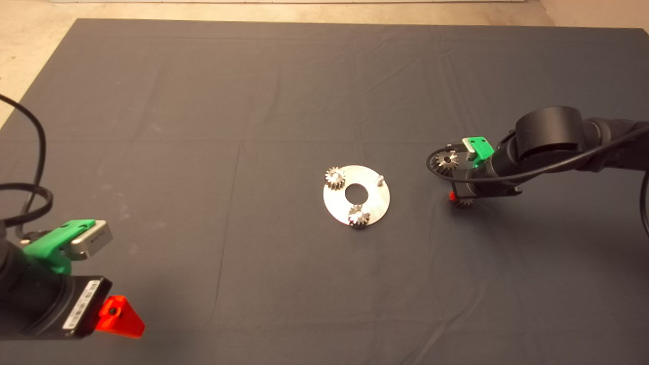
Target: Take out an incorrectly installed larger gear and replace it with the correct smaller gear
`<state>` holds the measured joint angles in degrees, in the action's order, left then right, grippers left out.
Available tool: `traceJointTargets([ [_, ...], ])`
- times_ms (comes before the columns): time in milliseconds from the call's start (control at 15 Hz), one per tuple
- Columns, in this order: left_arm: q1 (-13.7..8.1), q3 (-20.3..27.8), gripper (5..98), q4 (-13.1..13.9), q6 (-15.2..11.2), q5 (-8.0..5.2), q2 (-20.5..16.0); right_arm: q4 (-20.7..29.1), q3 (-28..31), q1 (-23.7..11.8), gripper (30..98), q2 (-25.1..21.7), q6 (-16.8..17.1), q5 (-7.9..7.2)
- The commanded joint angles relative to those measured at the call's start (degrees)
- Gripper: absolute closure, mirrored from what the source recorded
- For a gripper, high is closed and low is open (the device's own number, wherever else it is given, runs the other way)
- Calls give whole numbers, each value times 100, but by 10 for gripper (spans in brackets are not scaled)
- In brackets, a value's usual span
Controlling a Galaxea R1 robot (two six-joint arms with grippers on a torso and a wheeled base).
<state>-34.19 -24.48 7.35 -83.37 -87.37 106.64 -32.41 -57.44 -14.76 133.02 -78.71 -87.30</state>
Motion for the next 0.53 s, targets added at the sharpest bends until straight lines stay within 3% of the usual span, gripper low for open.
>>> traceJointTargets([
  [0,-61,50,54,-41,5,-763,-33,-187,7,-62,822,1,-4,-508],
  [467,-61,59,54,-41,5,-763,-33,-195,15,-62,827,1,5,-508],
])
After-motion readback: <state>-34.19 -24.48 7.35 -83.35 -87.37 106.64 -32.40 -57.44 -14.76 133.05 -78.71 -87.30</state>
